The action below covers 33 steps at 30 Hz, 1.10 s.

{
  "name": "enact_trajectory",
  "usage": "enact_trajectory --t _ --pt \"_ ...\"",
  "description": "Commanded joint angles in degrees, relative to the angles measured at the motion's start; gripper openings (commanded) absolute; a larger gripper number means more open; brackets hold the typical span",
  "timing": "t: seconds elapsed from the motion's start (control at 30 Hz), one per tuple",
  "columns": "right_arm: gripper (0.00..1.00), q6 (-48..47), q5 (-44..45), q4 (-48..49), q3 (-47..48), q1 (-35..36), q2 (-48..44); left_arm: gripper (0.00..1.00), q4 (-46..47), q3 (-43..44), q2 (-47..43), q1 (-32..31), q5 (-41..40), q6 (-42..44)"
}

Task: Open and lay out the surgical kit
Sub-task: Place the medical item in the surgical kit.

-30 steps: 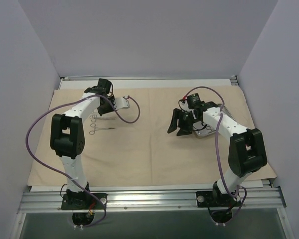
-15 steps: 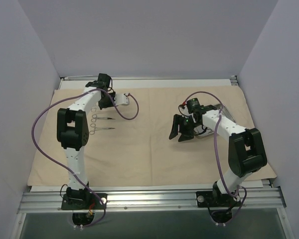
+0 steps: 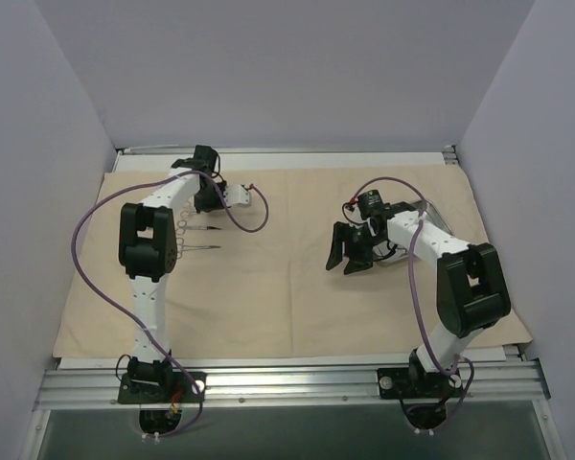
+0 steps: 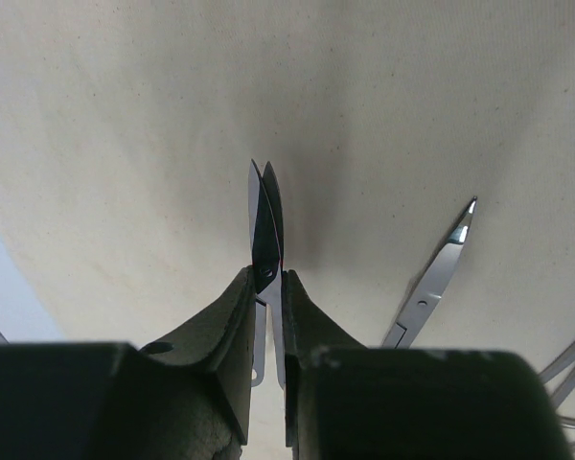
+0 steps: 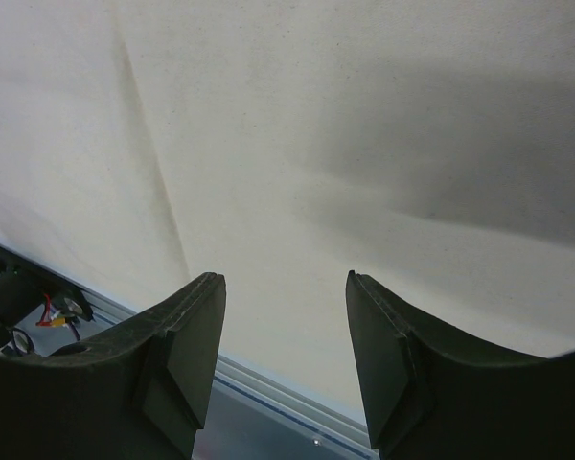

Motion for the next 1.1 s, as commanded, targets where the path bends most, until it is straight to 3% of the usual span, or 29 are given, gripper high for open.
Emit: enact_trajectory --t 0.0,1.07 --pt "0.53 -0.6 1.1 -2.4 1.6 0.1 0.7 0.02 -0.4 3.0 0.8 0.5 2.4 1.8" --pt "0.53 -0.3 1.0 -1.7 1.9 -0.2 2.4 0.06 1.1 4.1 3.0 1.8 4.1 2.2"
